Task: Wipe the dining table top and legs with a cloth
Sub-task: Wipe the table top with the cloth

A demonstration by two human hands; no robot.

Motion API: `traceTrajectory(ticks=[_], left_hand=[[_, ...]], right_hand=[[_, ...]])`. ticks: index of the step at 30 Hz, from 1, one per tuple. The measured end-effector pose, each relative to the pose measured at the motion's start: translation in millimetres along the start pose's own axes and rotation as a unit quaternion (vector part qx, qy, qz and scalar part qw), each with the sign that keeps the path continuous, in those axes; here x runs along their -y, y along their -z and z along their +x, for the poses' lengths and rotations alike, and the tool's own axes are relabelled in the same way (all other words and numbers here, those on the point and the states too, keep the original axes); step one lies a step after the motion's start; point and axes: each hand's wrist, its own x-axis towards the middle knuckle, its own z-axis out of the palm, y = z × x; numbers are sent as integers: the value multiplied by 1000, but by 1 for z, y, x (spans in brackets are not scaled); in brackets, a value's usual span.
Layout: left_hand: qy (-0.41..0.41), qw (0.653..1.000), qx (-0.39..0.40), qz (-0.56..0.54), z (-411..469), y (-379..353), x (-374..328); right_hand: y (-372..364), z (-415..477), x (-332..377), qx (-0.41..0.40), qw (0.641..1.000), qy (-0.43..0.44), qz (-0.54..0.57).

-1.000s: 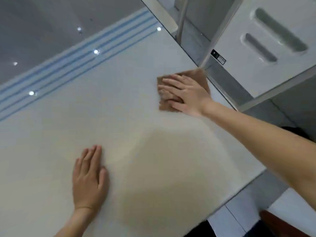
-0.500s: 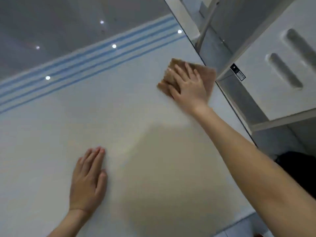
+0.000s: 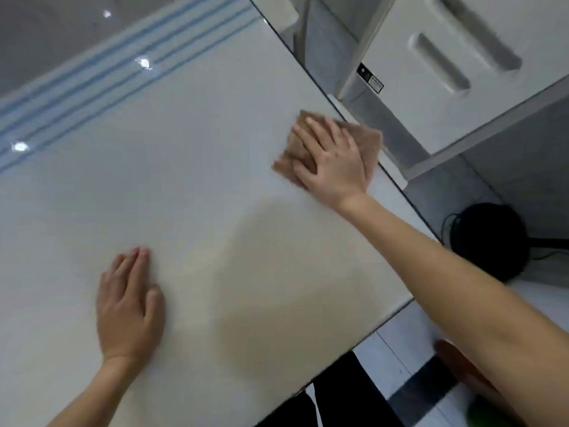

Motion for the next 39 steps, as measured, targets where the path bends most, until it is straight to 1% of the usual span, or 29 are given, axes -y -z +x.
traceTrajectory(ticks=[3, 5, 7, 9, 11, 14, 16, 18, 19, 20, 21, 22, 23, 25, 26, 27, 28, 30, 32, 34, 36, 37, 39], left_hand=[[-3, 1000, -1, 3, 1, 1, 0], [-5, 1000, -4, 0, -1, 0, -1], [-8, 1000, -13, -3, -1, 0, 0], [-16, 1000, -20, 1, -2, 0, 2], [-22, 999, -27, 2, -3, 0, 2], [-31, 999, -37, 4, -3, 2, 1], [-28, 999, -38, 8, -3, 2, 3], [-27, 999, -34, 9, -2, 1, 6], [-27, 999, -30, 9, -2, 1, 7], [-26, 999, -27, 10, -1, 0, 8], [-25, 999, -24, 12, -1, 0, 9], [-26, 999, -19, 13, -1, -1, 10], [-29, 999, -13, 14, 0, -1, 11], [-30, 999, -7, 15, 2, -1, 13], [-31, 999, -6, 15, 3, 0, 13], [-33, 999, -7, 14, 3, 0, 13], [-34, 999, -9, 11, 3, 1, 13], [-33, 999, -8, -1, 2, 2, 14], [-31, 999, -6, -10, 3, 2, 14], [-29, 1000, 0, -12, 4, 2, 13], [-26, 1000, 5, -16, 4, 4, 12], [-28, 999, 5, -17, 4, 4, 12], [-29, 999, 6, -21, 4, 3, 13]], right_hand=[[-1, 52, 13, 4, 999, -49, -20], [-2, 53, 14, 5, 999, -44, -19], [-1, 28, 4, 2, 1000, -14, -13], [3, -11, -15, -8, 1000, -8, -6], [11, -59, -36, -16, 999, -44, -5], [15, -124, -53, -22, 989, -141, -25], [9, -147, -38, -24, 985, -169, -34], [0, -163, 3, -23, 986, -165, -28], [-7, -175, 31, -19, 990, -141, -20], [-15, -190, 60, -12, 995, -94, -11], [-25, -206, 89, 6, 1000, -23, -6], [-34, -221, 114, 29, 997, 75, -7], [-40, -232, 133, 57, 981, 185, -16], [-46, -225, 137, 107, 917, 383, -39], [-45, -208, 128, 118, 885, 448, -48], [-42, -186, 117, 126, 865, 482, -53], [-40, -159, 106, 122, 864, 486, -54], [-34, -97, 88, 93, 902, 419, -52], [-31, -24, 74, 67, 942, 324, -59], [-28, 51, 69, 49, 972, 222, -67], [-26, 116, 78, 12, 993, 105, -61], [-27, 140, 89, -9, 998, 30, -49], [-32, 170, 126, -35, 991, -126, -6]])
